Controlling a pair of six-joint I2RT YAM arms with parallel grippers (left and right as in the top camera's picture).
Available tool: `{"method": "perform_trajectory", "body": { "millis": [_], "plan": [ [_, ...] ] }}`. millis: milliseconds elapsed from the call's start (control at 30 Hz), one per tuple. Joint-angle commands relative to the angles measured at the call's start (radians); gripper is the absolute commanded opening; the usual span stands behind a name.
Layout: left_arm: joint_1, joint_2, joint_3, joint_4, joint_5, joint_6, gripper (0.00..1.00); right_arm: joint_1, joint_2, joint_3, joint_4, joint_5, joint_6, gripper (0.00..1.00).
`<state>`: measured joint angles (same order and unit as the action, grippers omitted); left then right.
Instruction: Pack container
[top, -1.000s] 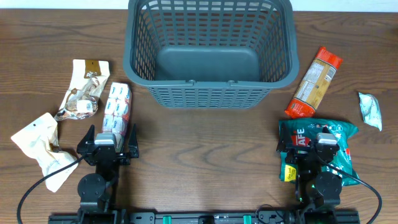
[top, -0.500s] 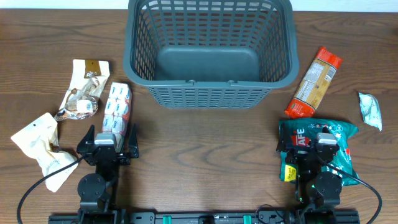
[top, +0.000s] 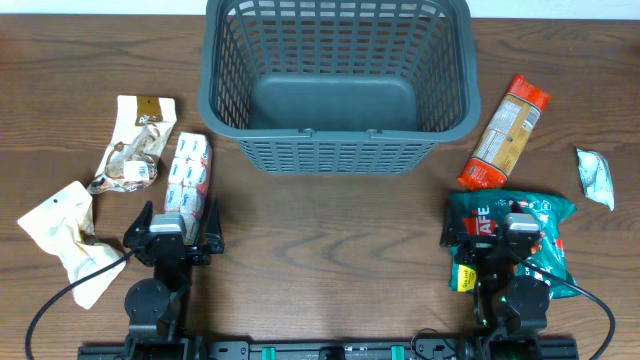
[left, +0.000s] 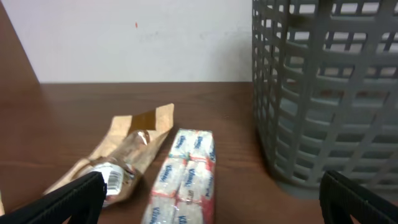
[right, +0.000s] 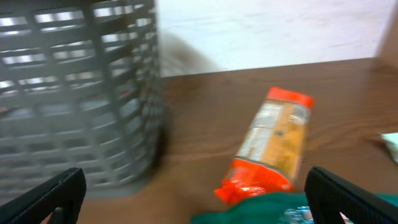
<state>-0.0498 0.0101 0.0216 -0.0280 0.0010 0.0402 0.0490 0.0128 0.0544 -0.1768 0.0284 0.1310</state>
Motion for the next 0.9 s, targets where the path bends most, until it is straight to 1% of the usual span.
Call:
{"method": "perform_trajectory", "body": {
  "millis": [0,33,133,233,333,500,600,700,800,867],
  "plan": [
    [-0.004,-0.004,0.003,-0.064,-0.005,-0.203,0.99,-0.011,0.005,0.061,-0.055,-0.162,0.033,0.99],
    [-0.004,-0.004,0.018,-0.095,0.006,-0.234,0.99,-0.011,0.016,0.102,-0.097,-0.167,0.033,0.99],
    [-0.004,0.006,0.083,-0.217,0.037,-0.241,0.99,-0.013,0.096,0.296,-0.275,-0.154,0.007,0.99],
    [-0.004,0.037,0.179,-0.361,0.043,-0.239,0.99,-0.013,0.232,0.526,-0.468,-0.128,0.002,0.99],
    [-0.004,0.09,0.276,-0.472,0.043,-0.233,0.99,-0.013,0.412,0.795,-0.732,-0.062,0.002,0.99],
    [-0.004,0.185,0.386,-0.515,0.044,-0.233,0.99,-0.013,0.675,1.217,-1.194,0.025,0.003,0.99],
    [-0.004,0.235,0.436,-0.512,0.044,-0.253,0.99,-0.013,0.805,1.444,-1.403,0.043,0.002,0.99],
    [-0.004,0.271,0.465,-0.527,0.044,-0.264,0.99,-0.013,0.889,1.607,-1.521,0.052,0.002,0.99],
    [-0.004,0.298,0.48,-0.548,0.044,-0.263,0.99,-0.013,0.925,1.704,-1.522,-0.007,0.032,0.99],
    [-0.004,0.311,0.48,-0.548,0.044,-0.264,0.99,-0.013,0.93,1.733,-1.521,0.036,0.08,0.99]
  ]
}}
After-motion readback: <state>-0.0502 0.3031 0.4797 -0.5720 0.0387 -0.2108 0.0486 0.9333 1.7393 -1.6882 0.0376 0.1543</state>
